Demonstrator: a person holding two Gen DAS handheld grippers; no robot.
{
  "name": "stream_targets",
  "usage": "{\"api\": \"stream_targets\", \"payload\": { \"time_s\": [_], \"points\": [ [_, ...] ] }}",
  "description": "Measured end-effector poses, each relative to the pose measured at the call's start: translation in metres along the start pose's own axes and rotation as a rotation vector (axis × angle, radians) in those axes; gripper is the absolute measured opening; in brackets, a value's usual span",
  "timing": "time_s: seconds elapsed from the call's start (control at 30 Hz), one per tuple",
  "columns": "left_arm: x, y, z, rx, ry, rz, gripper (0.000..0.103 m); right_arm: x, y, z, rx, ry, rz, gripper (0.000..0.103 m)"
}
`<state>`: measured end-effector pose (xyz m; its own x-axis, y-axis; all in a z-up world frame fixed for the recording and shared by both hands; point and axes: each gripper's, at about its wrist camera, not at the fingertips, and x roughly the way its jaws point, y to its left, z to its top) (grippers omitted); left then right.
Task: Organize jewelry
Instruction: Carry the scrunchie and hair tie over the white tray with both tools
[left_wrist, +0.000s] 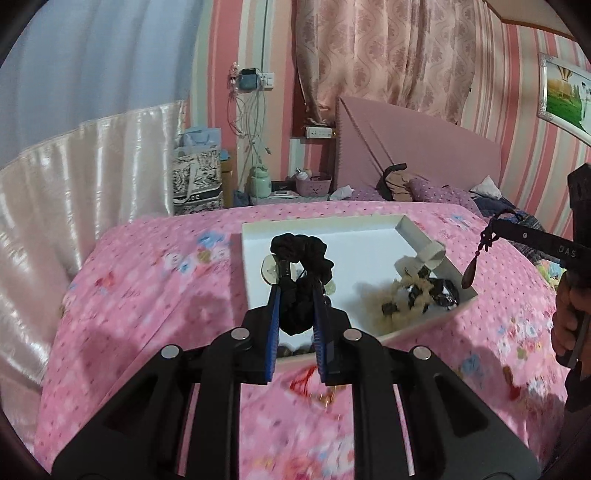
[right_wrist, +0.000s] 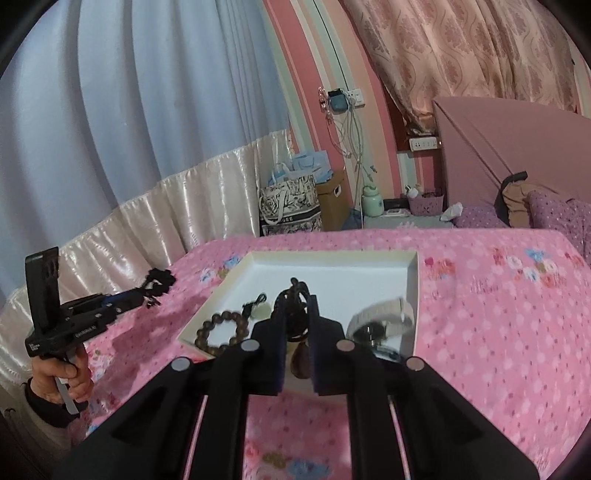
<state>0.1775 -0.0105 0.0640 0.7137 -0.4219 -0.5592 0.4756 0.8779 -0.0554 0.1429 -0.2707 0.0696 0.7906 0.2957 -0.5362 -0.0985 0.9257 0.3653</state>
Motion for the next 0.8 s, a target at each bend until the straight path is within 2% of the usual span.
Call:
{"api": "stream_targets", "payload": {
  "time_s": [0.23, 0.43, 0.6, 0.73, 0.8],
  "points": [
    [0.049, -0.004, 0.014, -0.017, -0.001, 0.021, 0.014, 0.038, -0.001, 0.014, -0.040, -0.010, -0.024, 0.010],
    [0.080, -0.001, -0.005, -0.049, 0.020, -0.014, 0.014, 0.058, -0.003, -0.002, -0.012, -0.041, -0.006, 0.010],
    [0.091, -0.007, -0.012, -0.055, 0.040, -0.036, 0.015, 0.075, 0.006, -0.012, -0.013, -0.019, -0.006, 0.010],
    [0.106, -0.015, -0.021, -0.039, 0.102, -0.043, 0.015, 0.094, 0.010, -0.021, -0.034, 0.025, -0.054, 0.010],
    [0.118, -0.016, -0.027, -0.042, 0.158, -0.046, 0.015, 0.104, 0.006, -0.028, -0.038, 0.068, -0.119, 0.010]
  ]
}}
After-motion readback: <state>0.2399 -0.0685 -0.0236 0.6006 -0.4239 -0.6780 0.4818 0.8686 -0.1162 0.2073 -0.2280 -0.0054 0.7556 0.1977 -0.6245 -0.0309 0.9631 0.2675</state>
